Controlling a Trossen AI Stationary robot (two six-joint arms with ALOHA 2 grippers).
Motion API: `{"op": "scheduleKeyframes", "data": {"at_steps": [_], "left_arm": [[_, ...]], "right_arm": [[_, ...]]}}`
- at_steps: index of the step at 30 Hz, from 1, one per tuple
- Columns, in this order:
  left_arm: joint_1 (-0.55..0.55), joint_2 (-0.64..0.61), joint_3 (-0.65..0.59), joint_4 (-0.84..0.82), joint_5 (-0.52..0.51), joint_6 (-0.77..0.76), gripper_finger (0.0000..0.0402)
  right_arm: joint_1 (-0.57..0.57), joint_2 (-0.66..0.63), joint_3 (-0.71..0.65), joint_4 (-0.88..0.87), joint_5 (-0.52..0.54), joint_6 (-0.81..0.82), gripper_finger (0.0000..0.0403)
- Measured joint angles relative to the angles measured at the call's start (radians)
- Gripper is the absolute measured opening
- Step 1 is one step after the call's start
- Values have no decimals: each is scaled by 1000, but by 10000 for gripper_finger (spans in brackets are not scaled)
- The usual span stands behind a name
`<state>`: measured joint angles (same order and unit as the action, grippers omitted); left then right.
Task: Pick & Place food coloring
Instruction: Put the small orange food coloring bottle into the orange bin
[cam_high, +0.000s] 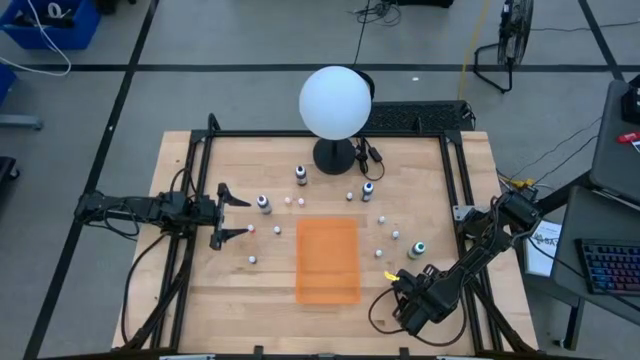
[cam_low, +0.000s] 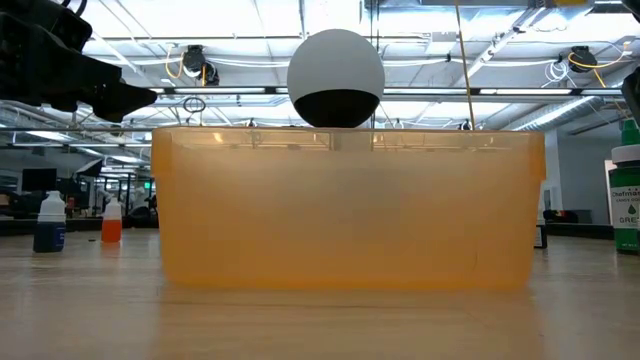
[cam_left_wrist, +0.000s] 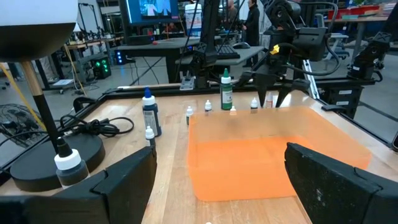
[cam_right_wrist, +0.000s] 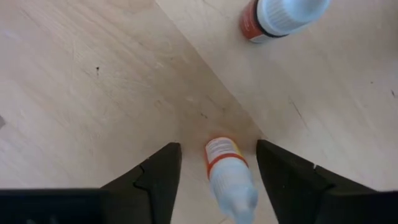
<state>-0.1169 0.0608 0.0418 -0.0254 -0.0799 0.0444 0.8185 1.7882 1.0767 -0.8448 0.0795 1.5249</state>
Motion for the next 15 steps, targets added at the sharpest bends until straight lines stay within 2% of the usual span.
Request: {"op": "scheduleKeyframes", "data": {"at_steps": [11, 15], "left_arm": [[0, 0, 0, 0, 0, 0, 351], [0, 0, 0, 0, 0, 0, 351]], "right_arm": [[0, 0, -1, 1, -3, -49, 62], [0, -25, -1, 1, -5, -74, 53]]}}
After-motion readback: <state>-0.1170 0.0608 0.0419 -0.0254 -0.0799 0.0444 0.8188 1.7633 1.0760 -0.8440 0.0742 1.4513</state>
